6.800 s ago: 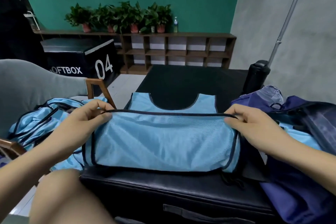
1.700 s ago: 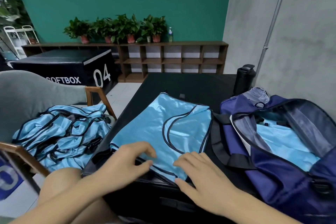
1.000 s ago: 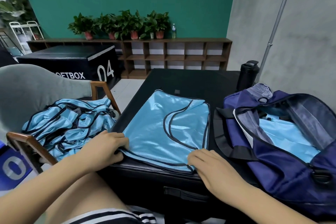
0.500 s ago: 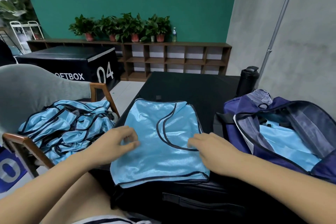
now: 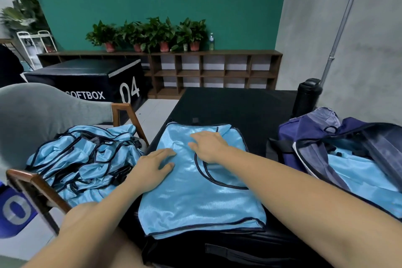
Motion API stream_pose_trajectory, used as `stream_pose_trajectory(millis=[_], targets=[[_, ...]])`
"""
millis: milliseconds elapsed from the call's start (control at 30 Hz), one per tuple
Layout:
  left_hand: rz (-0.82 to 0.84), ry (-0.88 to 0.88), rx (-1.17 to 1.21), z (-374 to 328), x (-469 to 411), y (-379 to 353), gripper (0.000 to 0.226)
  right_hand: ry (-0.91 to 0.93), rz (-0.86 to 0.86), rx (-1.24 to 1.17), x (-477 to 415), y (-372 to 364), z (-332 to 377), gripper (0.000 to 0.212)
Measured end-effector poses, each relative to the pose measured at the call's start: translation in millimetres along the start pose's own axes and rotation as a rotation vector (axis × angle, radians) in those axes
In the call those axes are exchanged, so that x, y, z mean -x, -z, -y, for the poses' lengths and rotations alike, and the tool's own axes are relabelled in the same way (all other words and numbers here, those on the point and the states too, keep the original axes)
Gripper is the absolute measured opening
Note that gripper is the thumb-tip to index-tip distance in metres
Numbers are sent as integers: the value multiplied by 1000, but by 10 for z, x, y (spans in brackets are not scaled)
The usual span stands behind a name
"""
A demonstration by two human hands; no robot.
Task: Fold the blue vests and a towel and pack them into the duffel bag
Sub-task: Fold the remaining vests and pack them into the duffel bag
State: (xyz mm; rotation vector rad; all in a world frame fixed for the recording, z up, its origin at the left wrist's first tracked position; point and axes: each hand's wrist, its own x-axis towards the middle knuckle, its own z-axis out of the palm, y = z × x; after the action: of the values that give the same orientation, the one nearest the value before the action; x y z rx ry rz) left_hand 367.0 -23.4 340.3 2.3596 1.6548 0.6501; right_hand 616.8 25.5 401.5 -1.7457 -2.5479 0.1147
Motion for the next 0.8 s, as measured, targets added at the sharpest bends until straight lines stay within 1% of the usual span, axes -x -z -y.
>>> stream_pose_trajectory(millis=[133,233,267,333,433,500,567,667,733,800], targets=[[-1,12,8,3,3,-8,42,-29,44,78,-171,-80,99,53],[3,14,9,5,-2,-7,43,-69,72,263,-92,-108,-86,44],[3,14,9,10,1,-4,43,-97,80,351,-38,-95,-190,43],[1,13,11,19,8,-2,44,-189,92,456,114,0,-395,48],[-5,14,7,2,17,6,43,-315,95,521,313,139,-683,50],[-10,17,11,-13,27,13,42,-339,91,555,428,222,-801,49],[-13,22,25,-25,45,22,40,-320,80,565,572,303,-853,45],[-29,26,62,-50,92,53,32,-222,1,532,857,383,-852,39],[-20,10,80,-86,159,81,28,-120,-51,485,1082,406,-822,42],[10,-23,94,-132,261,106,29,-7,-63,449,1315,391,-783,49]])
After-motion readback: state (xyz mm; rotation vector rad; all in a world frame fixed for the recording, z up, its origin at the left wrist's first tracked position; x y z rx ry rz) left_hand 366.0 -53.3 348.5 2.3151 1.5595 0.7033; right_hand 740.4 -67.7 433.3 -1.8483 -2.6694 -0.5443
